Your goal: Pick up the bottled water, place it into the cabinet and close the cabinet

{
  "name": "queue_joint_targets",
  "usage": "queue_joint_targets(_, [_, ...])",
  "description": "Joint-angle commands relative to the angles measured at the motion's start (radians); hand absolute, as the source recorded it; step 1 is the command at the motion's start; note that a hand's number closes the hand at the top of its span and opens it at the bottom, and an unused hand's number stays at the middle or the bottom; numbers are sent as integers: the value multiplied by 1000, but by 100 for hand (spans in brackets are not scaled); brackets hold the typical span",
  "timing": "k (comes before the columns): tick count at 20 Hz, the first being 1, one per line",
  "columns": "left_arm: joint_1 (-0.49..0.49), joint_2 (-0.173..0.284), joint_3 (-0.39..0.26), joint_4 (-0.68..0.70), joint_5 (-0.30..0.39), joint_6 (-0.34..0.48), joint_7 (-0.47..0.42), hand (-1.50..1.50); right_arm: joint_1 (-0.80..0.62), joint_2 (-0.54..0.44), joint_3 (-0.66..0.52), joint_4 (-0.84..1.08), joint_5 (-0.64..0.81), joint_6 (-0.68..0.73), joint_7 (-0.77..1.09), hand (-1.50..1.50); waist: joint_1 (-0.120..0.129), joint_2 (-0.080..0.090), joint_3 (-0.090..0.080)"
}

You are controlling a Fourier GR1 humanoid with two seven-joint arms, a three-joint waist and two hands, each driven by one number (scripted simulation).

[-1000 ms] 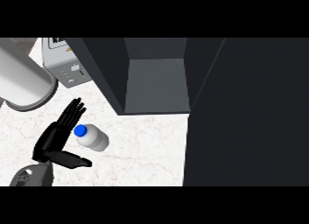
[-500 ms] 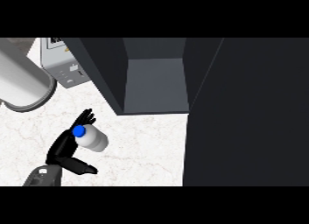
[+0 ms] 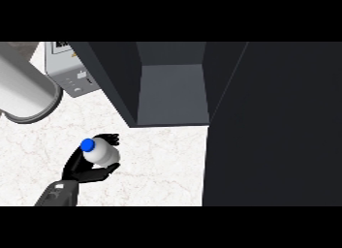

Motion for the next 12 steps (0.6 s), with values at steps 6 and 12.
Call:
queue_joint_targets(6, [-51,-43,19,135,32,-114,-129,150,-3,-5,18,-94,-27,-17,61,-150,0,4,-1])
queue_joint_targets(12, [-65,-36,26,136,44,-86,-146,150,54,-23,-18,-48,-42,11,-28,-150,0,-2,1])
